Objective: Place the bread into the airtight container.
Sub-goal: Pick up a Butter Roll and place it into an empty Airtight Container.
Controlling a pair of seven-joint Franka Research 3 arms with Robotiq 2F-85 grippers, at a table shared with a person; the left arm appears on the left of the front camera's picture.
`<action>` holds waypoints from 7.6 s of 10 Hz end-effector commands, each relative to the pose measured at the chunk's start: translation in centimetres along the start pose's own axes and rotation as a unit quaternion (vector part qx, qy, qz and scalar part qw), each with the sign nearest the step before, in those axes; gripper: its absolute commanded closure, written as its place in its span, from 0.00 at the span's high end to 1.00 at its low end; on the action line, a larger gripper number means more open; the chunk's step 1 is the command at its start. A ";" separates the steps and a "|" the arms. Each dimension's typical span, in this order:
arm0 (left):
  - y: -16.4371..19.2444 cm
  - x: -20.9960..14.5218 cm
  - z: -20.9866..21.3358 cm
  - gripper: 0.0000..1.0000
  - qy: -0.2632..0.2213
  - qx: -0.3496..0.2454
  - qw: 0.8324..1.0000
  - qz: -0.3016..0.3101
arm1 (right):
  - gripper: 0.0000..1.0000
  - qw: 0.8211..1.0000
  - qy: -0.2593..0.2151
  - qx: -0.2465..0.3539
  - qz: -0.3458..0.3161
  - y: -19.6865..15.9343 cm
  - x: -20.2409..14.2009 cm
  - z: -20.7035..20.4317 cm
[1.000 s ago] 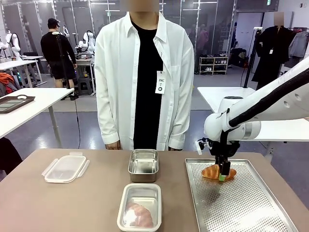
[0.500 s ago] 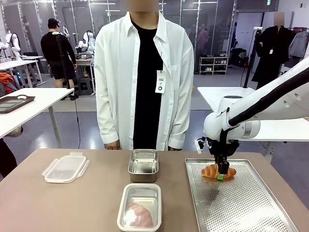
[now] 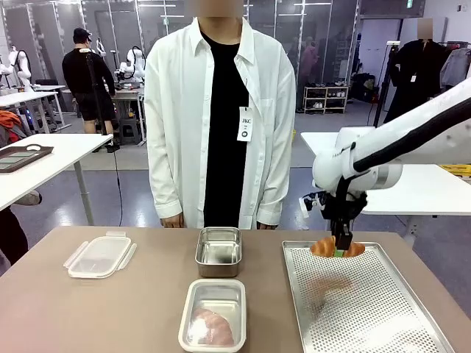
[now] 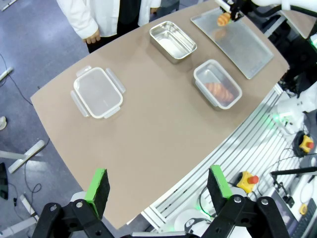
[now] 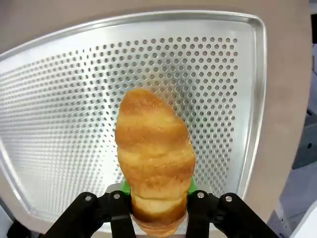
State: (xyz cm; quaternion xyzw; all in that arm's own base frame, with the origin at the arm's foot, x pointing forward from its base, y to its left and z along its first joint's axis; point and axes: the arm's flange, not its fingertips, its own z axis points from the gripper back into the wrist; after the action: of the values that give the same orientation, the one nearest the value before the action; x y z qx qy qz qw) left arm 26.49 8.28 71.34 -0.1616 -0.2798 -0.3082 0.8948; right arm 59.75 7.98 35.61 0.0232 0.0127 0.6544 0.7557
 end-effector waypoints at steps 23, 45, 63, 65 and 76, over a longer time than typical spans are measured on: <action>0.0 0.1 0.2 1.00 0.000 -0.004 1.000 -0.009 | 0.40 0.997 -0.050 -0.037 -0.044 9.9 31.8 5.1; 0.0 0.1 0.2 1.00 0.000 -0.004 1.000 -0.009 | 0.96 0.751 -0.084 -0.033 -0.655 2.5 32.0 -1.8; 0.0 0.1 0.2 1.00 0.000 -0.004 1.000 -0.009 | 1.00 0.778 -0.060 -0.048 -0.624 2.7 30.8 1.1; 0.0 0.1 0.2 1.00 0.000 -0.004 1.000 -0.009 | 1.00 0.796 -0.094 -0.034 -0.596 4.6 27.7 6.3; 0.0 0.1 0.2 1.00 0.000 -0.004 1.000 -0.009 | 1.00 0.866 -0.200 -0.065 -0.454 22.0 -9.4 30.9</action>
State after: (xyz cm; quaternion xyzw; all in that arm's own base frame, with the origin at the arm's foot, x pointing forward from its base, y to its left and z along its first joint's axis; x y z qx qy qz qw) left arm 26.48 8.32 71.36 -0.1613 -0.2800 -0.3075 0.8950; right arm 40.44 2.39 67.10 0.1079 -0.1421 0.2190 0.9593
